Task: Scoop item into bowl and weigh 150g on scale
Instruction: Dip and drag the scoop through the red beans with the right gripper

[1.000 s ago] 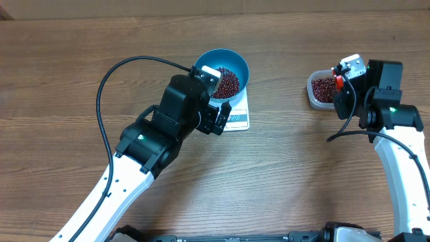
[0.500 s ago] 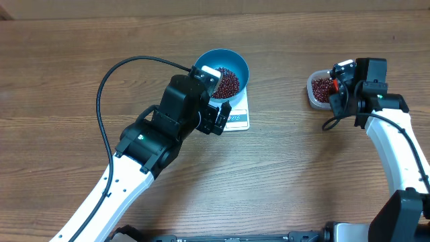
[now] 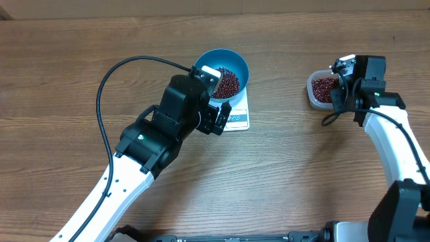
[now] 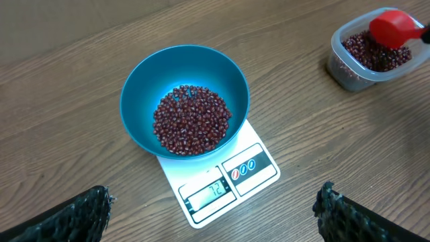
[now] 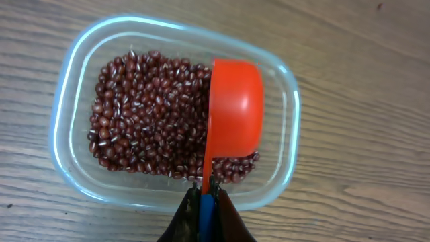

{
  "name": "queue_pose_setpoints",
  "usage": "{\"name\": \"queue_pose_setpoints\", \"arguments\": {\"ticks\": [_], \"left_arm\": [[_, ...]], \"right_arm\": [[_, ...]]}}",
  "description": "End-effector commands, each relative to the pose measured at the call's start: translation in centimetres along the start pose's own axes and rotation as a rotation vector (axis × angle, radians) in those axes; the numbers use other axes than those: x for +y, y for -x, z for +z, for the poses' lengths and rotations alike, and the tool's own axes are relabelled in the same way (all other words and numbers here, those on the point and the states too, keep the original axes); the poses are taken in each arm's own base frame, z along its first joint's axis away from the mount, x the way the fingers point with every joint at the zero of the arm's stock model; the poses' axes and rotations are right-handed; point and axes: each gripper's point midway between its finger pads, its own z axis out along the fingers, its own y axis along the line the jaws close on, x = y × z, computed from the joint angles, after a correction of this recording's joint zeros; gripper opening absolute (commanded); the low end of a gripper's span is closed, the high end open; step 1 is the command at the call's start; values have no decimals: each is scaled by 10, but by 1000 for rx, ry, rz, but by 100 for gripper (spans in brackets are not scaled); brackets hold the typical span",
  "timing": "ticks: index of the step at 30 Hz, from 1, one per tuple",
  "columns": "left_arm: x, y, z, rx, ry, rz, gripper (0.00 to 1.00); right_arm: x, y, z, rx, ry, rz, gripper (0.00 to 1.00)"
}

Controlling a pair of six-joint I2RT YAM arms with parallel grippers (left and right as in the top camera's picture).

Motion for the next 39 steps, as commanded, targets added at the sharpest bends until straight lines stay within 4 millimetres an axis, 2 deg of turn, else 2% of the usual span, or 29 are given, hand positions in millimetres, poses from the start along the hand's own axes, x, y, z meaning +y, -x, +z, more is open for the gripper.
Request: {"name": "queue_pose_setpoints", "arguments": {"ticks": [1, 7, 12, 22, 29, 39], "left_arm": [[-1, 9, -3, -19, -9, 7, 100], [-1, 9, -3, -19, -9, 7, 99], [-1, 9, -3, -19, -9, 7, 99], [-1, 10, -3, -20, -9, 7, 100], [-1, 9, -3, -19, -9, 7, 99], [-1, 9, -3, -19, -9, 7, 100]], "right_arm": [[-7, -3, 5, 23, -38, 9, 4], [-20, -7, 5, 50, -114, 10, 4], [-20, -8, 5, 51, -113, 9, 4], [-13, -20, 10, 107, -88, -4, 4], [11, -22, 19, 105, 43, -7, 4], [36, -19, 17, 76, 181, -1, 4]]}}
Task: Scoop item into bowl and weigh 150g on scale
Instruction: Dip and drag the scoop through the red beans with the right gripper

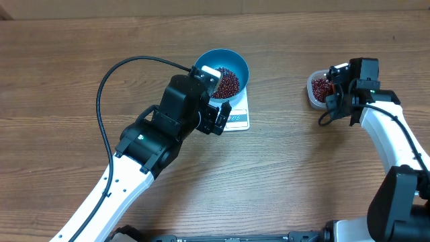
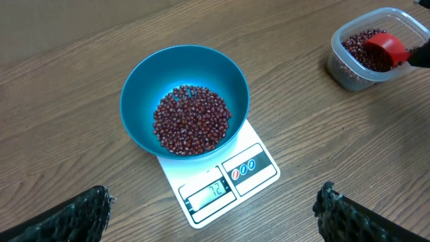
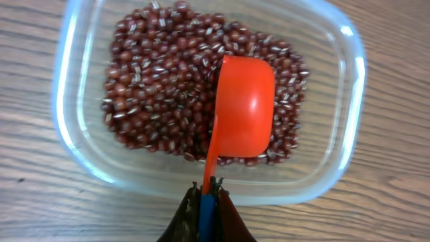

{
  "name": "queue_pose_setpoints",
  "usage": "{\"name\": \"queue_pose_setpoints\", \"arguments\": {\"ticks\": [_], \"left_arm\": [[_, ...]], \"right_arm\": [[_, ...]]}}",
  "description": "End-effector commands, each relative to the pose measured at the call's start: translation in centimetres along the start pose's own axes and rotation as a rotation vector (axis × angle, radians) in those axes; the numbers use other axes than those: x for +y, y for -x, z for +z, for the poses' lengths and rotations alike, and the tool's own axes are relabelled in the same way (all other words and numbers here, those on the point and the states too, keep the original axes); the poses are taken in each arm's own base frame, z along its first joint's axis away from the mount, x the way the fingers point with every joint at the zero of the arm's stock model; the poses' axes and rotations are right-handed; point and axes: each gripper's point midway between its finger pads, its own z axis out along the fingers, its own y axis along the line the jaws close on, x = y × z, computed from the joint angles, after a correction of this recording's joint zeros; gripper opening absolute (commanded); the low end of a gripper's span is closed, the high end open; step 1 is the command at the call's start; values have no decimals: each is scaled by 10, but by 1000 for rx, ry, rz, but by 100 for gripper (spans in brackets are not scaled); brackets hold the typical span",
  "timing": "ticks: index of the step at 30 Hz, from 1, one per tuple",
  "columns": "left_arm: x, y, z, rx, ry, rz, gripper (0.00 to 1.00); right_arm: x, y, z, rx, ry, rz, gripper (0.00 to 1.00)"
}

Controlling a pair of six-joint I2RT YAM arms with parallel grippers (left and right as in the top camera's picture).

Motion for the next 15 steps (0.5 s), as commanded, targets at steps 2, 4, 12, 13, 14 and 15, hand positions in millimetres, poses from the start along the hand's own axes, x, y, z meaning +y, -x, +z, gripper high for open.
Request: {"name": "queue_pose_setpoints", "arguments": {"ticks": [2, 4, 12, 13, 14, 15], "left_arm": [[-1, 10, -3, -20, -9, 7, 100], [-1, 10, -3, -20, -9, 7, 99], [-1, 10, -3, -20, -9, 7, 100], [-1, 10, -3, -20, -9, 7, 99], [-1, 9, -3, -19, -9, 7, 100], [-1, 9, -3, -19, -9, 7, 100]], "right_arm": [[19, 2, 1, -18, 114, 5, 4], [23, 3, 0, -24, 135, 6, 4], [39, 7, -3, -51, 226, 7, 4], [41, 7, -3, -53, 239, 8, 4], [44, 8, -4, -58, 255, 8, 4], [46, 8, -5, -62, 266, 8, 4]]}}
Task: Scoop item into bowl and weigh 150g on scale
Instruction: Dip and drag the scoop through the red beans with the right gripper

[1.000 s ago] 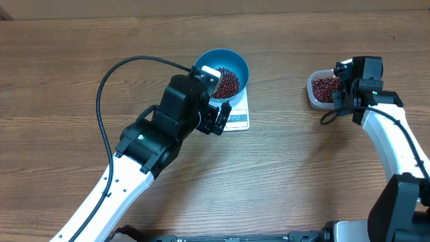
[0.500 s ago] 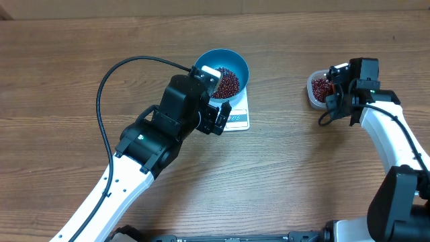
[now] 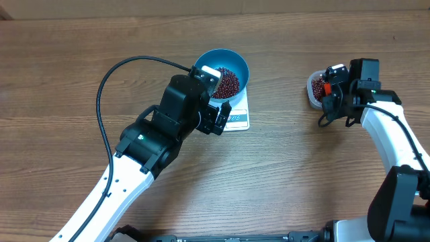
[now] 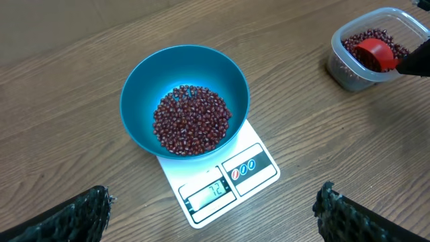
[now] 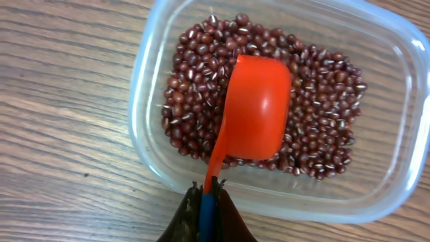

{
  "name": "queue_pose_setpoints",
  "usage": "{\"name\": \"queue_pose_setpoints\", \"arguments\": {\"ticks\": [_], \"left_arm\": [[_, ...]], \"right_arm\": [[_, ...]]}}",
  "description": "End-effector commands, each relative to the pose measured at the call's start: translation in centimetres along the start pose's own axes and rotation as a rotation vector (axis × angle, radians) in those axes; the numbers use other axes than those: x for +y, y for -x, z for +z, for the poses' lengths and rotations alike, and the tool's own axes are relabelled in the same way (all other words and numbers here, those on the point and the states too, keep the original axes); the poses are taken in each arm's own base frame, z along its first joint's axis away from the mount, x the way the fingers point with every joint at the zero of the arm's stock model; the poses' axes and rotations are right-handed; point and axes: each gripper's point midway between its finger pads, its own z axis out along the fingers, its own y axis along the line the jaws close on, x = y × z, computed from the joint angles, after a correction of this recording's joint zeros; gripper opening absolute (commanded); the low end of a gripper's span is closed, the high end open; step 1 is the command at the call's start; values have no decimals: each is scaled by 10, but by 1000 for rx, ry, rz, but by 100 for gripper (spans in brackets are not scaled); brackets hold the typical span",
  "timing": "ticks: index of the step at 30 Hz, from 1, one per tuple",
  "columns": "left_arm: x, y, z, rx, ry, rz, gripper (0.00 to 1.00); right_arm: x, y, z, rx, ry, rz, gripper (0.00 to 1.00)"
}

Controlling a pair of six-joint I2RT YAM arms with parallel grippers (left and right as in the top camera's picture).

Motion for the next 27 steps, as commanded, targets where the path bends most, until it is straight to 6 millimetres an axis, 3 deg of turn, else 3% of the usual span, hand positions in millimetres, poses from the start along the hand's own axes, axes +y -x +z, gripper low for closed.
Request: {"name": "queue_pose_setpoints", "arguments": {"ticks": [1, 7, 12, 18, 27], "left_arm": [[-1, 9, -3, -19, -9, 7, 100], [-1, 9, -3, -19, -9, 7, 100], [-1, 9, -3, -19, -9, 7, 100], [-1, 10, -3, -20, -9, 7, 100], [-1, 9, -3, -19, -9, 7, 99]], "right_arm": [[22, 5, 0, -28, 121, 2, 4], [21, 6, 1, -32, 118, 21, 4], [18, 14, 0, -53, 114, 238, 4], [34, 16, -2, -55, 209, 299, 4], [8, 10, -7, -75, 254, 485, 4]]}}
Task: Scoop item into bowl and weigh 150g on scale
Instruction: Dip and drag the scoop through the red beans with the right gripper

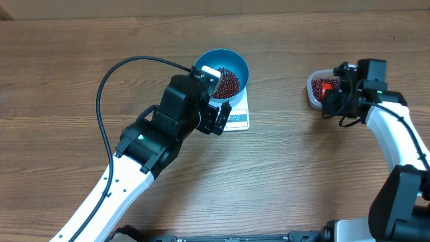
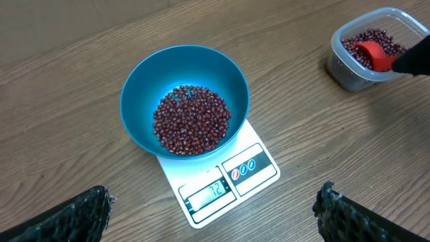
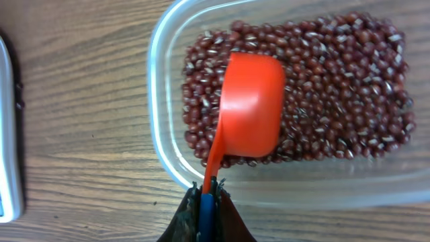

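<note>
A blue bowl (image 2: 185,101) partly filled with red beans sits on a white scale (image 2: 222,178) whose display reads 72. My left gripper (image 2: 215,215) hangs open above and in front of the scale, holding nothing. At the right, a clear plastic container (image 3: 282,107) holds red beans. My right gripper (image 3: 207,195) is shut on the handle of a red scoop (image 3: 252,107), whose cup lies bottom-up in the beans near the container's left side. The scoop also shows in the overhead view (image 1: 327,85).
The wooden table (image 1: 302,181) carries the scale and the container (image 1: 321,88). The left arm's black cable (image 1: 111,81) loops over the table at the left. The scale's edge (image 3: 7,134) shows at the left of the right wrist view.
My right gripper has shifted with the scoop, so the container now sits further right in its view. The scoop's cup lies near the container's left end. The left arm and the scale reading are unchanged.
My right gripper held the red scoop over the bean container throughout, cup bottom-up. First it hung above the beans, then lay lower among them, then turned toward the container's left part, where it is now. The bowl stayed on the scale at 72.
</note>
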{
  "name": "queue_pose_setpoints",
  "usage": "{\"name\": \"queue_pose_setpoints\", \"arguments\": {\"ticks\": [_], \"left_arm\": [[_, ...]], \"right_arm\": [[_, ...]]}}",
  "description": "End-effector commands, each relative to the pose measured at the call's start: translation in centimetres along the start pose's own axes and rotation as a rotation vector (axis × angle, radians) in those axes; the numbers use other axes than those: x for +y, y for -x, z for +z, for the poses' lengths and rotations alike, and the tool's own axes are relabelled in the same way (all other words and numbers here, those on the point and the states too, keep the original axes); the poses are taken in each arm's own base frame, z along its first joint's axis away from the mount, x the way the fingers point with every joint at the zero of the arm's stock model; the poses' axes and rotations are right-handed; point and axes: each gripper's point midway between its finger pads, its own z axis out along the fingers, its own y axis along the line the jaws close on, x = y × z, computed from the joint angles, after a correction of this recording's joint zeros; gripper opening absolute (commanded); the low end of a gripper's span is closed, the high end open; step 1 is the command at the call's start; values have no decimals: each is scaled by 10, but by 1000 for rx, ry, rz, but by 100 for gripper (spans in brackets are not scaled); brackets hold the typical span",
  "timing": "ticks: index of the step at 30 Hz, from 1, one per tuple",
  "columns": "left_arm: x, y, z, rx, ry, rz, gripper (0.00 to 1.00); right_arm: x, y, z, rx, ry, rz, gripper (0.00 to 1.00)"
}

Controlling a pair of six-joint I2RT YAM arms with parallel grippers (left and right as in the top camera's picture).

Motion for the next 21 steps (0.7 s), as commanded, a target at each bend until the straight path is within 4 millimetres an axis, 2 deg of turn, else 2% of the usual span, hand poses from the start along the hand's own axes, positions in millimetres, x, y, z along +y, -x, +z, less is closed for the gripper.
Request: {"name": "queue_pose_setpoints", "arguments": {"ticks": [1, 8, 16, 21], "left_arm": [[-1, 9, -3, -19, -9, 7, 100], [-1, 9, -3, -19, -9, 7, 99], [-1, 9, -3, -19, -9, 7, 100], [-1, 9, -3, -19, -9, 7, 100]], "right_arm": [[0, 1, -4, -9, 110, 95, 4], [-21, -2, -9, -10, 130, 172, 4], [-16, -8, 3, 21, 200, 199, 4], [-2, -10, 11, 41, 305, 215, 4]]}}
